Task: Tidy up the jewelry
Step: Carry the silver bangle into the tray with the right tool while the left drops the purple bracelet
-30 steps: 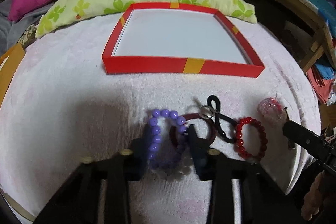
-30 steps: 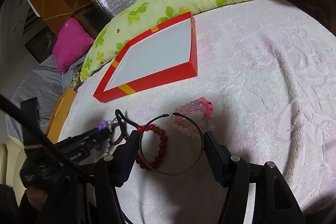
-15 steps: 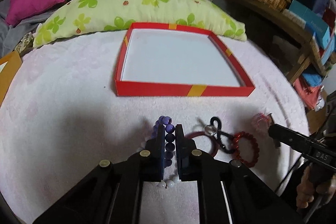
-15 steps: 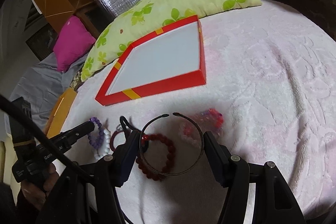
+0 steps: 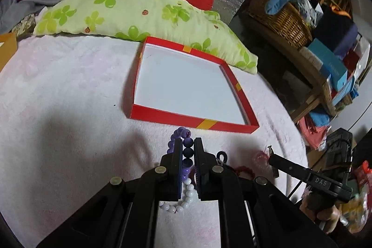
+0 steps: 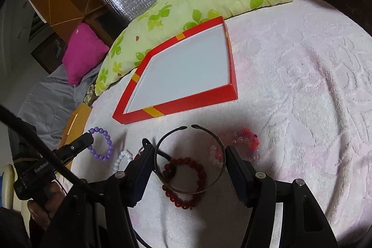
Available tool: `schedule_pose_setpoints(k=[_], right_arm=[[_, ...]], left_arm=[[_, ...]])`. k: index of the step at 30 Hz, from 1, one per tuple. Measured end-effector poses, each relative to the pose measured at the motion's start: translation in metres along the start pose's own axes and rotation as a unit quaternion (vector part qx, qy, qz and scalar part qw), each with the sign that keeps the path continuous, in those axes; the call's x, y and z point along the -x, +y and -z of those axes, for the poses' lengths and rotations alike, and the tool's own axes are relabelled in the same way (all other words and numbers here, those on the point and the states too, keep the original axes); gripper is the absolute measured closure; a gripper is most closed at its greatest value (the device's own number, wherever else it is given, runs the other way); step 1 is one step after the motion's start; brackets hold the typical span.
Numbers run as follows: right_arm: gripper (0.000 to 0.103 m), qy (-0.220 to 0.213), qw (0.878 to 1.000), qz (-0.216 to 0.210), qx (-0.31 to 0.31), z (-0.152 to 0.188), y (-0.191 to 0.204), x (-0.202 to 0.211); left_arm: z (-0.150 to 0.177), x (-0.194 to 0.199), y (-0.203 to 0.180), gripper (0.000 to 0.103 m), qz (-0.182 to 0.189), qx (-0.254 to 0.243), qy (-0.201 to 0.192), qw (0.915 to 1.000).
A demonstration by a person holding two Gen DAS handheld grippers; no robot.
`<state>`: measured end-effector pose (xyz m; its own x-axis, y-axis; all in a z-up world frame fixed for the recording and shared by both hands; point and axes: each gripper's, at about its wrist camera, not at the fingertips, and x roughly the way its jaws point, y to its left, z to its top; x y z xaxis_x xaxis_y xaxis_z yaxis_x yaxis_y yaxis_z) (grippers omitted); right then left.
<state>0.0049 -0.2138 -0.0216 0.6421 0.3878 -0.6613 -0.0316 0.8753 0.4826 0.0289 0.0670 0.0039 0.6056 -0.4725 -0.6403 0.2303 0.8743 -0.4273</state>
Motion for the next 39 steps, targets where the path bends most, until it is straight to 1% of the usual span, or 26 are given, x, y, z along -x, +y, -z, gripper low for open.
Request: schedule_pose_setpoints(k=[3, 6, 10, 13, 16, 19, 21, 23, 24, 28, 30, 32, 35, 39], right_arm=[[0.038, -0.003, 1.0, -0.001, 0.001, -0.014, 0.003, -0.001], [0.038, -0.004, 1.0, 0.0, 0.018, -0.033, 0.011, -0.004], [0.038, 0.004, 0.999, -0.005, 0.032, -0.059, 0.021, -0.019], [0.038, 0.014, 0.999, -0.01, 0.039, -0.079, 0.026, -0.035], [0.038, 0.023, 0.999, -0.017, 0.041, -0.098, 0.029, -0.053], [0.038, 0.038, 0.998, -0.024, 0.043, -0.111, 0.029, -0.075], [0.038, 0.055, 0.997, -0.025, 0.048, -0.115, 0.03, -0.089], [0.038, 0.064, 0.996, -0.016, 0.059, -0.117, 0.031, -0.103], [0.038, 0.068, 0.995, -0.008, 0.068, -0.118, 0.032, -0.11], [0.038, 0.075, 0.994, 0.021, 0.081, -0.123, 0.028, -0.129], [0.038, 0.074, 0.993, 0.04, 0.087, -0.127, 0.023, -0.133], [0.038, 0.065, 0.992, 0.051, 0.093, -0.132, 0.019, -0.134], [0.038, 0.064, 0.992, 0.052, 0.093, -0.141, 0.013, -0.137], [0.038, 0.064, 0.991, 0.053, 0.104, -0.143, 0.014, -0.14]], left_arm=[[-0.008, 0.002, -0.001, 0.093, 0.0, -0.001, -0.008, 1.0], [-0.018, 0.001, -0.003, 0.093, -0.001, -0.007, -0.018, 0.9998], [-0.046, -0.006, -0.006, 0.093, 0.0, -0.015, -0.033, 0.9993], [-0.07, -0.019, -0.008, 0.093, -0.009, -0.021, -0.045, 0.9987], [-0.083, -0.037, -0.01, 0.093, -0.018, -0.028, -0.051, 0.9982], [-0.087, -0.059, -0.007, 0.093, -0.029, -0.031, -0.04, 0.9983], [-0.087, -0.075, -0.006, 0.093, -0.041, -0.036, -0.021, 0.9983], [-0.086, -0.087, -0.005, 0.093, -0.048, -0.039, -0.004, 0.9981], [-0.084, -0.093, -0.004, 0.093, -0.06, -0.041, 0.004, 0.9974], [-0.077, -0.104, 0.003, 0.093, -0.081, -0.034, 0.027, 0.9958], [-0.075, -0.106, 0.005, 0.093, -0.084, -0.031, 0.032, 0.9955], [-0.074, -0.108, 0.006, 0.093, -0.085, -0.026, 0.035, 0.9954], [-0.073, -0.111, 0.005, 0.093, -0.086, -0.02, 0.036, 0.9955], [-0.077, -0.117, -0.005, 0.093, -0.079, -0.022, 0.032, 0.9961]])
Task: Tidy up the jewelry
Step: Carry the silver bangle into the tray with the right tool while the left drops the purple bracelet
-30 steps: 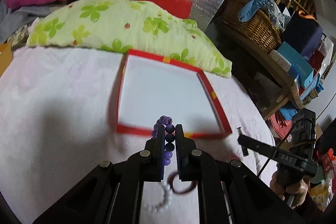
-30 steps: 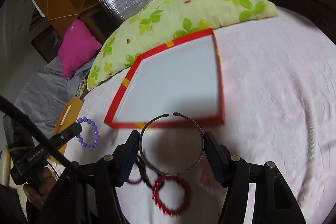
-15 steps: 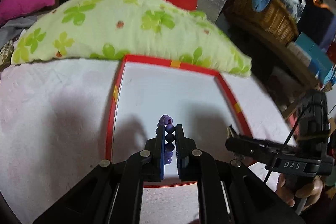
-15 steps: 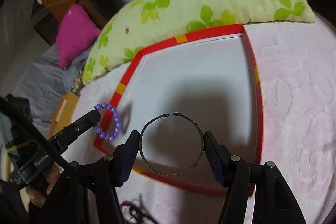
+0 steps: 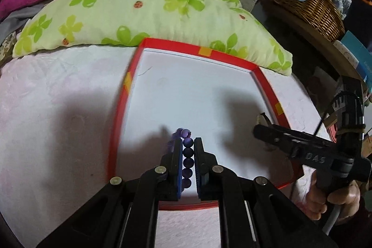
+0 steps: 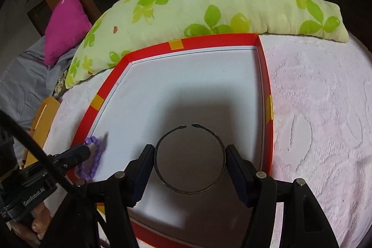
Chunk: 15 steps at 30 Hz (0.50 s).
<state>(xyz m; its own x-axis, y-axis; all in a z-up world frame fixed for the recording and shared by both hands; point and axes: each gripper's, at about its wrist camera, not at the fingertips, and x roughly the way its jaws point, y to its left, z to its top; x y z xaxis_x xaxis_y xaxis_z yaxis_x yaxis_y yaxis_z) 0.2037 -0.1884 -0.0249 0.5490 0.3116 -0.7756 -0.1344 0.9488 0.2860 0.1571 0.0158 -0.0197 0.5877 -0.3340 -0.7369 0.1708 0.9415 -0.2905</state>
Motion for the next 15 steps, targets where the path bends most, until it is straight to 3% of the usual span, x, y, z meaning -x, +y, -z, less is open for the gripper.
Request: schedule_pose_setpoints(k=[4, 6, 9, 11, 13, 15], right_arm=[[0.037, -0.001, 1.0, -0.009, 0.001, -0.002, 0.002, -0.001], [0.027, 0.001, 1.0, -0.01, -0.005, -0.003, 0.001, -0.001], [0.025, -0.002, 1.0, -0.025, -0.02, -0.004, -0.002, 0.005], [0.025, -0.008, 0.999, -0.022, -0.028, -0.002, -0.004, 0.01], [0.025, -0.014, 0.999, -0.028, -0.038, -0.001, -0.007, 0.018], [0.025, -0.024, 0.998, -0.035, -0.048, 0.0, -0.01, 0.028]], left_arm=[[-0.006, -0.005, -0.008, 0.093, -0.002, -0.001, -0.006, 1.0], [-0.006, -0.007, -0.008, 0.093, -0.014, 0.001, -0.003, 0.9999], [-0.006, -0.002, -0.009, 0.09, -0.04, -0.011, -0.006, 0.9991], [-0.005, 0.005, -0.008, 0.07, -0.05, -0.016, -0.015, 0.9985], [-0.006, 0.016, -0.004, 0.058, -0.07, -0.022, -0.037, 0.9967], [-0.007, 0.027, 0.001, 0.057, -0.089, -0.026, -0.057, 0.994]])
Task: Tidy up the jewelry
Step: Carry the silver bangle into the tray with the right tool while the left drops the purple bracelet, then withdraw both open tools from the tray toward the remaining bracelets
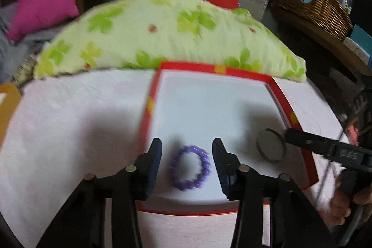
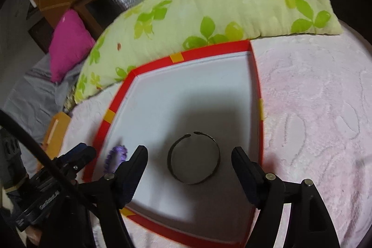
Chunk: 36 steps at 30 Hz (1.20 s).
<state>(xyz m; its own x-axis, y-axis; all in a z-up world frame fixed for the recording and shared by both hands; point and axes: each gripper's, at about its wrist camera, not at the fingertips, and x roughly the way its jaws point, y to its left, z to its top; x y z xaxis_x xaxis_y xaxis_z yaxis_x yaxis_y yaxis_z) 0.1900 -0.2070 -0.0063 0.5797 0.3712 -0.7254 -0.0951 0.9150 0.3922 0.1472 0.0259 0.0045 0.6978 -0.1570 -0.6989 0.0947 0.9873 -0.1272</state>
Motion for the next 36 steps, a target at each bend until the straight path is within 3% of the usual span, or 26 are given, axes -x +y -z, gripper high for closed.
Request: schedule_pose_setpoints(k=[6, 9, 14, 16, 21, 25, 27, 36], right_arm=[[0.025, -0.016, 1.0, 0.018, -0.016, 0.009, -0.009, 0.027], [0.026, -0.012, 0.999, 0.044, -0.025, 0.022, -0.018, 0.037], [0.045, 0.0, 0.998, 0.059, -0.033, 0.041, -0.03, 0.042], [0.066, 0.013, 0.997, 0.066, -0.035, 0.044, -0.036, 0.037], [0.09, 0.033, 0.996, 0.067, -0.049, 0.047, -0.045, 0.021], [0.093, 0.031, 0.995, 0.091, -0.027, 0.046, -0.041, 0.014], [0.093, 0.025, 0.995, 0.098, -0.019, 0.046, -0.041, 0.013], [0.097, -0.013, 0.985, 0.161, 0.057, 0.039, -0.032, 0.001]], left_arm=[[0.005, 0.01, 0.02, 0.046, -0.064, -0.011, 0.004, 0.9979], [0.011, 0.009, 0.03, 0.043, -0.071, -0.008, 0.019, 0.9973], [0.021, -0.003, 0.047, 0.043, -0.042, 0.02, 0.058, 0.9972], [0.024, -0.01, 0.047, 0.042, -0.024, 0.029, 0.078, 0.9963], [0.029, -0.019, 0.04, 0.043, 0.029, 0.038, 0.102, 0.9936], [0.035, -0.019, 0.026, 0.042, 0.049, 0.016, 0.109, 0.9927], [0.036, -0.018, 0.02, 0.042, 0.041, 0.003, 0.105, 0.9936], [0.039, -0.014, 0.014, 0.042, 0.047, 0.005, 0.102, 0.9937]])
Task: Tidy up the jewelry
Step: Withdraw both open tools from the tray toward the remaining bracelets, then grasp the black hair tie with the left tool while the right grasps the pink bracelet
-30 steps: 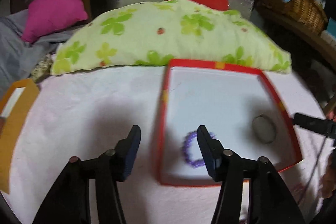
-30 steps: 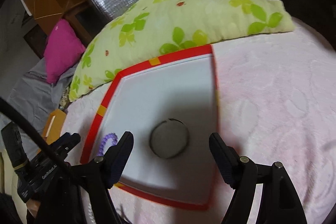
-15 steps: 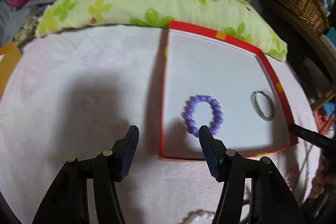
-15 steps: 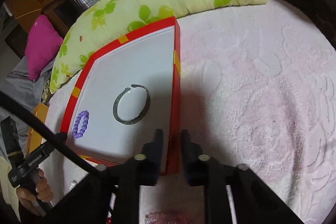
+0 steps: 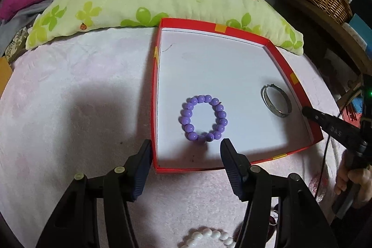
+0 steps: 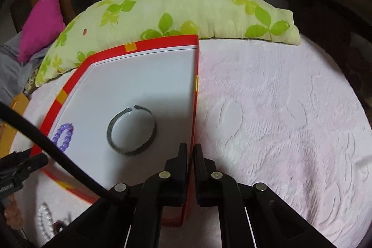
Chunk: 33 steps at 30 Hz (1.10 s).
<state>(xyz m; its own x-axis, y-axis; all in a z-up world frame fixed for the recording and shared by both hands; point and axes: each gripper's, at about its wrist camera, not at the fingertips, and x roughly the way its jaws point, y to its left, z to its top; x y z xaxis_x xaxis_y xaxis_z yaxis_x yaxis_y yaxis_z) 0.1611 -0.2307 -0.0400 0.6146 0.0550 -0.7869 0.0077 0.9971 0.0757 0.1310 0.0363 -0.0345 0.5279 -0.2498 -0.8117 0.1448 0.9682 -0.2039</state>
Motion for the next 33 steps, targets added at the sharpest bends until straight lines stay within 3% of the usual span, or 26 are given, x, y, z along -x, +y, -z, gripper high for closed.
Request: schedule_pose_setpoints(k=[5, 9, 11, 13, 15, 19, 27, 33], right_arm=[[0.097, -0.003, 1.0, 0.012, -0.012, 0.001, -0.012, -0.012], [0.096, 0.012, 0.999, -0.022, -0.047, 0.006, -0.022, -0.007], [0.085, 0.013, 0.998, -0.037, -0.052, 0.01, -0.023, 0.007], [0.062, 0.004, 0.997, -0.051, -0.051, 0.017, -0.024, 0.024], [0.051, -0.011, 0.998, -0.053, -0.04, 0.026, -0.026, 0.042], [0.051, -0.027, 0.995, -0.084, -0.046, 0.053, -0.036, 0.072], [0.051, -0.004, 0.986, -0.149, -0.069, 0.112, -0.033, 0.107], [0.052, 0.003, 0.985, -0.156, -0.069, 0.12, -0.034, 0.103]], left_arm=[[0.006, 0.003, -0.007, 0.042, 0.015, -0.013, 0.0, 0.9998], [0.005, 0.005, -0.005, 0.041, 0.004, -0.02, -0.001, 0.9998], [0.007, 0.01, 0.0, 0.041, -0.004, -0.01, -0.005, 0.9999], [0.012, 0.019, 0.004, 0.041, 0.0, -0.005, -0.009, 0.9999], [0.019, 0.034, 0.003, 0.041, 0.004, -0.01, -0.021, 0.9997], [0.033, 0.055, -0.004, 0.041, 0.017, -0.03, -0.034, 0.9988], [0.061, 0.064, -0.03, 0.041, 0.071, -0.042, -0.02, 0.9964], [0.064, 0.048, -0.056, 0.041, 0.075, -0.071, -0.002, 0.9947]])
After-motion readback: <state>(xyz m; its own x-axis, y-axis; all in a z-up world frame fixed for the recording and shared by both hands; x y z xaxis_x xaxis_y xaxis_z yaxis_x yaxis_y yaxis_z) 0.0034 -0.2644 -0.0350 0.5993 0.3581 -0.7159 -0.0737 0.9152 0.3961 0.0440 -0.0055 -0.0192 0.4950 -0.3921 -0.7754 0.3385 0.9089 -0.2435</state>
